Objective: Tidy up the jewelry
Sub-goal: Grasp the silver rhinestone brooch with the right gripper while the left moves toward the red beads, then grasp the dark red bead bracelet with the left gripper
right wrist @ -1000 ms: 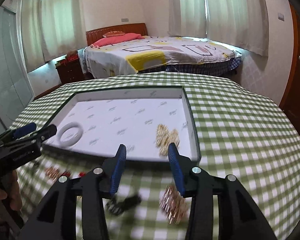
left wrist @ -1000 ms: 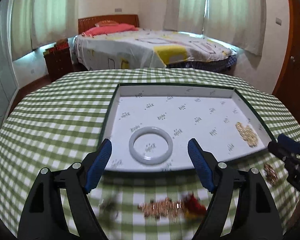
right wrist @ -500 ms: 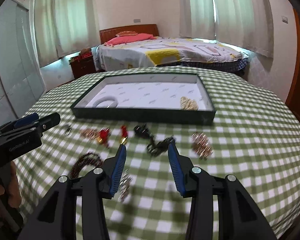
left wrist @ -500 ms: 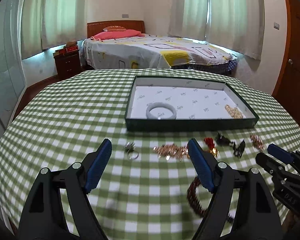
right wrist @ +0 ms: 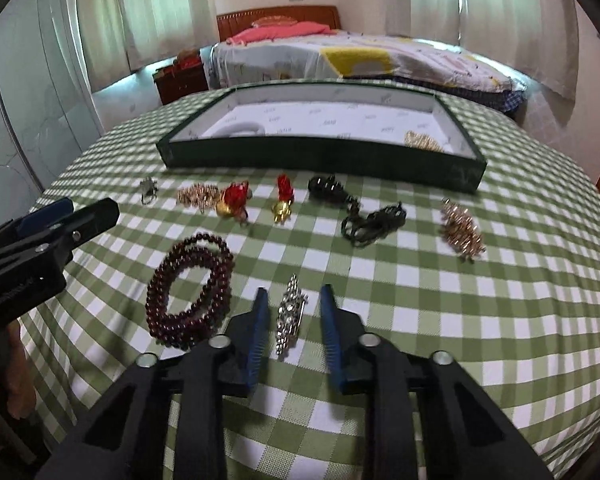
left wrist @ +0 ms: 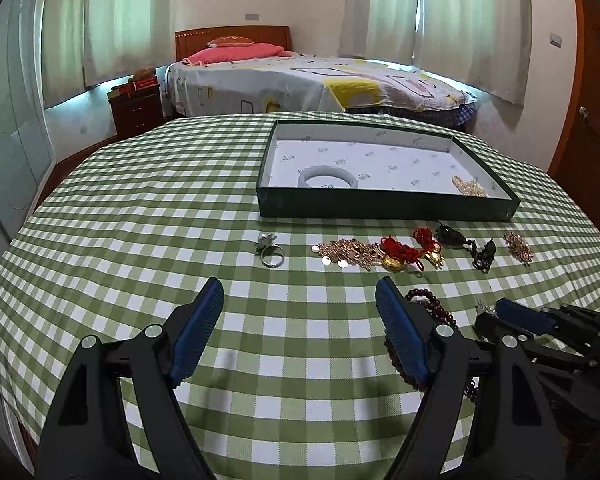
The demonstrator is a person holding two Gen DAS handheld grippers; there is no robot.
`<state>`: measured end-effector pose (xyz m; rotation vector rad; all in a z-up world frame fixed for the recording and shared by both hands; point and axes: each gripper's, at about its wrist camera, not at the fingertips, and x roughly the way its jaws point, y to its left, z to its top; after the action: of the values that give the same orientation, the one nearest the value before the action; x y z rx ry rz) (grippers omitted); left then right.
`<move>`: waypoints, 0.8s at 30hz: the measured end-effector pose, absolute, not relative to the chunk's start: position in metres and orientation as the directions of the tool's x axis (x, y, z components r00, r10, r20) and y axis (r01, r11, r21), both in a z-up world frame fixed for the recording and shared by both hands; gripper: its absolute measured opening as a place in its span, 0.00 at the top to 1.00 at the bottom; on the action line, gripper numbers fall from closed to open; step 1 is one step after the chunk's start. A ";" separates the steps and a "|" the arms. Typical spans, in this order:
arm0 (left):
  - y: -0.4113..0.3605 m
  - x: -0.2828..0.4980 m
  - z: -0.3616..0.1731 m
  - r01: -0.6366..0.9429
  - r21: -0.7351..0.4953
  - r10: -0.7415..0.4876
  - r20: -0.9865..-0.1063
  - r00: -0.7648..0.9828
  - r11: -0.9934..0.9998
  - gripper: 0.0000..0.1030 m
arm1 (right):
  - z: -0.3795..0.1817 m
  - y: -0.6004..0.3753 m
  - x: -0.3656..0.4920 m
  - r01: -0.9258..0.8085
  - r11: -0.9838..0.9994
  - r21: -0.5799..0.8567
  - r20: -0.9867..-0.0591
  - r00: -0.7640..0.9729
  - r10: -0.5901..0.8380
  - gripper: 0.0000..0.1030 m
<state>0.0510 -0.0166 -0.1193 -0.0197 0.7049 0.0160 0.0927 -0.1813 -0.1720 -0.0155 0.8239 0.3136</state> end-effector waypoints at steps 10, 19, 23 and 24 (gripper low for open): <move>-0.036 0.051 -0.123 0.027 -0.027 -0.038 -0.658 0.752 0.999 0.26 | -0.166 -0.186 0.088 -0.289 0.951 0.107 -0.715 0.643 0.276 0.88; -0.064 0.052 -0.134 0.074 -0.032 -0.076 -0.682 0.728 0.997 0.26 | -0.160 -0.212 0.086 -0.245 0.964 0.102 -0.695 0.676 0.245 0.88; -0.072 0.057 -0.141 0.069 -0.052 -0.086 -0.702 0.707 0.996 0.26 | -0.161 -0.226 0.085 -0.219 0.970 0.108 -0.688 0.687 0.232 0.88; -0.073 0.057 -0.142 0.068 -0.057 -0.088 -0.705 0.704 0.996 0.26 | -0.161 -0.228 0.086 -0.214 0.970 0.113 -0.688 0.688 0.232 0.88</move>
<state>0.0573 -0.0727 -0.1424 -0.0270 0.7851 -0.0867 0.0861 -0.2278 -0.1611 0.0247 0.7726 0.2491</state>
